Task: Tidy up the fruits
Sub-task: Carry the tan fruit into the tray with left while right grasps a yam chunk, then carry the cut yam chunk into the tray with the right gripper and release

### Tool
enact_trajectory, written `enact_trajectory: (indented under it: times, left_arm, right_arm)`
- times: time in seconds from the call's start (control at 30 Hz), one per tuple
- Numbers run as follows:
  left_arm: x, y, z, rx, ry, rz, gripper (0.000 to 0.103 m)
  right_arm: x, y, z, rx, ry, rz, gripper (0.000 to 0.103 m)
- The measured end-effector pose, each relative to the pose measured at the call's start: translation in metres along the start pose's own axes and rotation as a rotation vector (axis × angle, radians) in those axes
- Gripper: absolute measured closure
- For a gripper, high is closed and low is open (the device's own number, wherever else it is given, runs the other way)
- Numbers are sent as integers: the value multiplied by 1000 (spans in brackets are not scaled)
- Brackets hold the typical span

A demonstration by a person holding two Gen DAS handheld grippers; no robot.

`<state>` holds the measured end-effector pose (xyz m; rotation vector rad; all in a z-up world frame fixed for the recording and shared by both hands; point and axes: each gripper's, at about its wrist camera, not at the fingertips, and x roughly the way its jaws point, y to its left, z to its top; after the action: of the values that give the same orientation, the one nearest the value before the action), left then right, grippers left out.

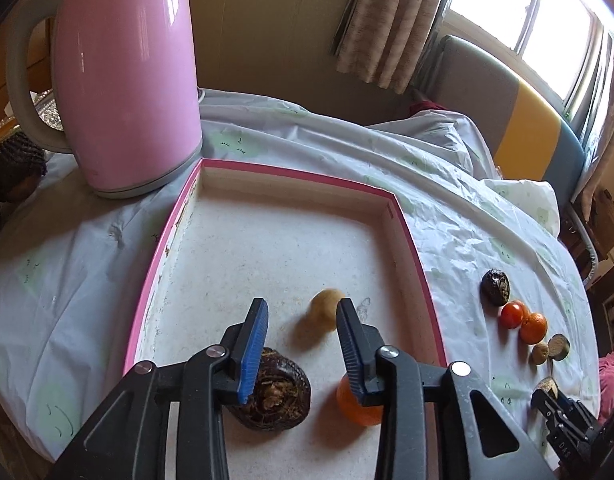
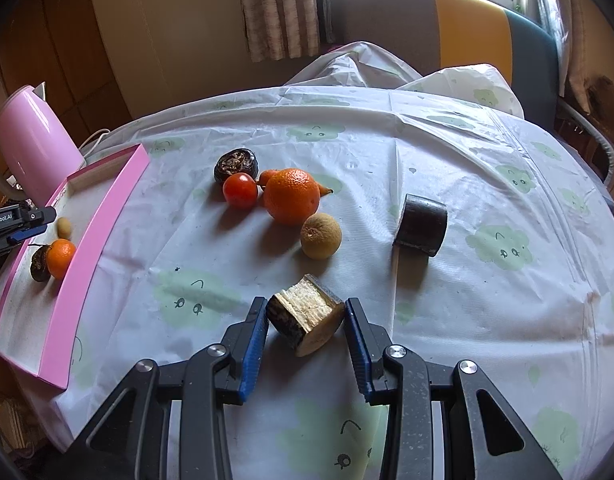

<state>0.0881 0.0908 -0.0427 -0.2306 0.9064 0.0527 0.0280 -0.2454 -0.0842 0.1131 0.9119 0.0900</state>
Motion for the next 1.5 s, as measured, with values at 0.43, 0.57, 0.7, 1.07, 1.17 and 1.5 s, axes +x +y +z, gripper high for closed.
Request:
enact_trajectory:
  times: [0.43,0.57,0.7,1.07,1.17,1.5]
  left_arm:
    - [-39,-18,-28,87,-61,46,66]
    - [-44,-19,-32,94,-60,34,65]
    - [-45,-18,-35,92,-52,36,64]
    - [-48,-3,-39,54,-56,39,64]
    - [-51,4,-39,34,-66,42,60]
    - [-54,23,-43,-2,-71,77,59]
  right_arm:
    - [0,-2,1,3,-4,24,64]
    - [-2,6,1,-18,-7,24,64]
    - [-9,20,4,-46,-26,65,64]
    - [-26,86,9,-171,-34,258,64]
    - [-28,109,10,-211,-18,318,64]
    - [-11,176,13,-335,33,394,64]
